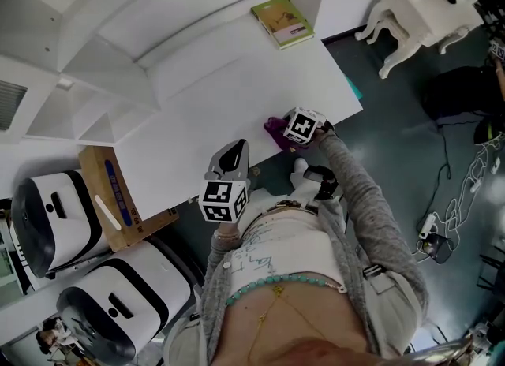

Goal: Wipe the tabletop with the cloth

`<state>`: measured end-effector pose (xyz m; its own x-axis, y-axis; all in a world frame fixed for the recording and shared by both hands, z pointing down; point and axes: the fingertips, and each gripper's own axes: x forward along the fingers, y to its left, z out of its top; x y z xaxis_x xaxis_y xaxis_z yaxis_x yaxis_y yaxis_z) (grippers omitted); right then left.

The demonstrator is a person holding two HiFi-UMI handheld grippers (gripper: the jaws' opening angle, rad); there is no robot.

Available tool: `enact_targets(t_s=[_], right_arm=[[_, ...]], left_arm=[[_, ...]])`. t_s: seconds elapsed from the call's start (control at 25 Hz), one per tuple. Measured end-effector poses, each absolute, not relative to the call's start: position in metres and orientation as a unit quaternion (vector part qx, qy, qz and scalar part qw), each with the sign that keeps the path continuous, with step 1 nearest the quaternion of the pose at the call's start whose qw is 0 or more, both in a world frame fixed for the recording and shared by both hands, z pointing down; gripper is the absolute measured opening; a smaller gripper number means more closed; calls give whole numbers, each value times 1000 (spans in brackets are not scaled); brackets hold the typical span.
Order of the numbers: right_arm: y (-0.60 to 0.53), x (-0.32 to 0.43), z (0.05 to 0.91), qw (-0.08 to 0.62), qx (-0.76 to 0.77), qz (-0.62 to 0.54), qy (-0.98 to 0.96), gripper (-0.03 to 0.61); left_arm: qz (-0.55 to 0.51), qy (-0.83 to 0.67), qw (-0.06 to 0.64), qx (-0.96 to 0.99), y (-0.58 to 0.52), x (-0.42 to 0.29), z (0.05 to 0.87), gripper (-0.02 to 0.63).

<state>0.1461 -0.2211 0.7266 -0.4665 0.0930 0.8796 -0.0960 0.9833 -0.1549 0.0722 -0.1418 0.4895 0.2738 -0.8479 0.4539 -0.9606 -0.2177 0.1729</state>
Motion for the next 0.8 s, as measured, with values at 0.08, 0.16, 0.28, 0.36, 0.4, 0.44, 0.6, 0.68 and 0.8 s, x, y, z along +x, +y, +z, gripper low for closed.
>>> enact_targets(t_s=[0.08, 0.16, 0.28, 0.36, 0.4, 0.44, 0.6, 0.68, 0.8], right_arm=[[-225, 152, 726, 513, 7, 92, -853, 114], [-228, 158, 726, 509, 12, 90, -856, 112], [-235, 167, 726, 505, 19, 89, -858, 112], [-239, 174, 726, 505, 24, 90, -858, 110], [-241, 177, 726, 506, 26, 91, -857, 110], [-244, 181, 726, 506, 28, 91, -857, 110], [-252, 193, 726, 500, 37, 99, -860, 109], [-257, 198, 727, 497, 41, 103, -860, 109], [-260, 205, 727, 500, 41, 102, -859, 109]], left_arm=[[133, -588, 212, 769, -144, 74, 489, 0], [134, -588, 211, 769, -146, 77, 489, 0], [136, -588, 210, 770, -151, 83, 488, 0], [137, -587, 209, 770, -154, 88, 488, 0], [138, -587, 208, 770, -155, 90, 487, 0], [138, -587, 208, 770, -157, 91, 487, 0], [138, -588, 209, 769, -163, 96, 487, 0], [137, -589, 208, 769, -166, 99, 487, 0], [136, -591, 207, 768, -169, 102, 486, 0]])
